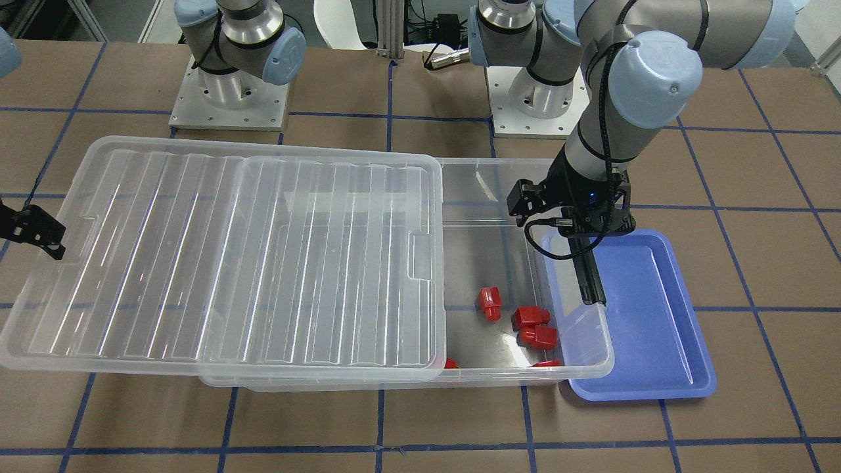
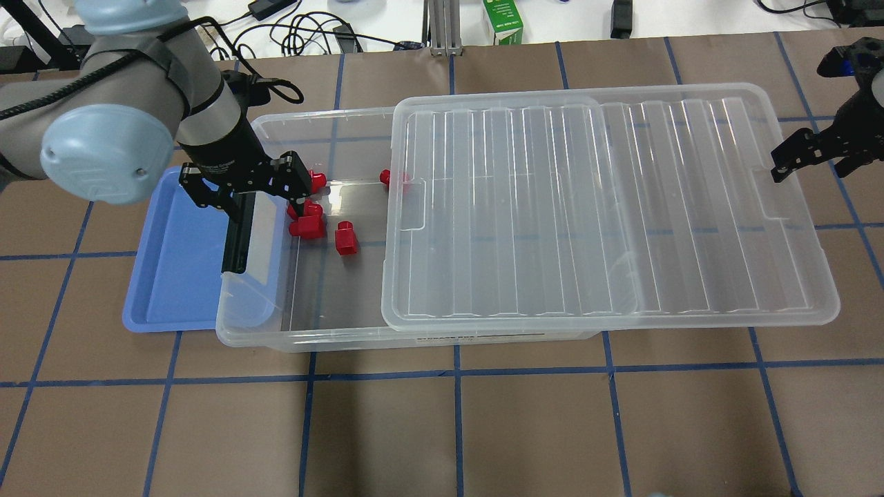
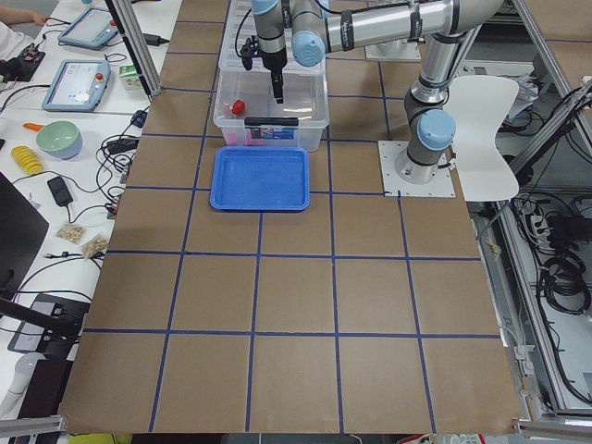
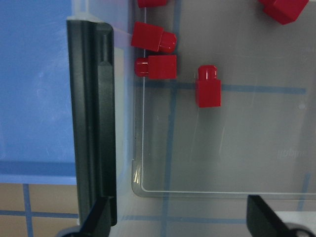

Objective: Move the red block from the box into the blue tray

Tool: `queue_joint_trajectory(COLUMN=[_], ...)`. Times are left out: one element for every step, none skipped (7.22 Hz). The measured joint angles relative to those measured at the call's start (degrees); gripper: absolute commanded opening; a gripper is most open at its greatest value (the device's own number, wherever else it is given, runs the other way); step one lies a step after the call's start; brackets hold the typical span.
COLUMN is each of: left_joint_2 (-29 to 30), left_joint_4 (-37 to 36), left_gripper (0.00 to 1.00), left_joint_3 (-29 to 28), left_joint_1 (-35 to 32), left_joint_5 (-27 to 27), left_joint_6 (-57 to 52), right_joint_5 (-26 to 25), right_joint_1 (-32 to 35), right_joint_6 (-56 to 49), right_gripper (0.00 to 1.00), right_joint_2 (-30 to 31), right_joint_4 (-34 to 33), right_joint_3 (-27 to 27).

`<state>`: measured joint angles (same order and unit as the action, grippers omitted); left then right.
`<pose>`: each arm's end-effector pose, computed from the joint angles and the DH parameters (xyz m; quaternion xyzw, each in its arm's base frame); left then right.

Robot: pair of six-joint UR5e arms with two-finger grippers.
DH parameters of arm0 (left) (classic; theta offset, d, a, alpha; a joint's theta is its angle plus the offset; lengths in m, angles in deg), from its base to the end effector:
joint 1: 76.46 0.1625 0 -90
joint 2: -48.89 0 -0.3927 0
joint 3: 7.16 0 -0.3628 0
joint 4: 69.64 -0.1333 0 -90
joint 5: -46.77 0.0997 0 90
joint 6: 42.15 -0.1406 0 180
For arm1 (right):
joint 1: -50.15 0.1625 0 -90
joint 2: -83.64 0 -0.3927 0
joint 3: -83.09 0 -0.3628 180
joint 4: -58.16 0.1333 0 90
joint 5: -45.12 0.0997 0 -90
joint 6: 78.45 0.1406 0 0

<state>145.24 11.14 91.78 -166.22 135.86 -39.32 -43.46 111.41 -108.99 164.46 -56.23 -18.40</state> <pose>-0.1335 -0.4782 0.3068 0.0272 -0.9982 -0.0531 0.0067 -0.1256 -0.5136 0.2883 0.0161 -0.9993 0.0343 0.0053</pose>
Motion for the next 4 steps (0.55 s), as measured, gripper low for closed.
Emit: queue_joint_trajectory(left_joint_2=[1.17,2.56,3.92,5.24], left_joint_4=[-2.22,-4.82,-7.30,-9.67], left_gripper=[0.82,0.82,0.82,0.81], left_joint_3=[0.92,2.08,3.25,4.25], left_joint_1=[-1.00,-1.69,-2.01,-2.12], left_joint_5=[-0.08,-0.12,-0.18,-0.26], left_joint_6=[0.52,0.82,0.93,1.00], right_joint_5=[0.18,0.32,0.36,0.35], right_joint_1=[0.17,0.54,1.04,1.54], right_joint_6=[0.24,0.41,0.53,0.65], right_gripper=[1.00,1.00,1.00,1.00], right_joint_2=[0.31,0.85,1.26,1.72], right_joint_4=[0.28,1.98,5.90,11.84], right_joint_3=[0.26,1.69,4.77,9.16])
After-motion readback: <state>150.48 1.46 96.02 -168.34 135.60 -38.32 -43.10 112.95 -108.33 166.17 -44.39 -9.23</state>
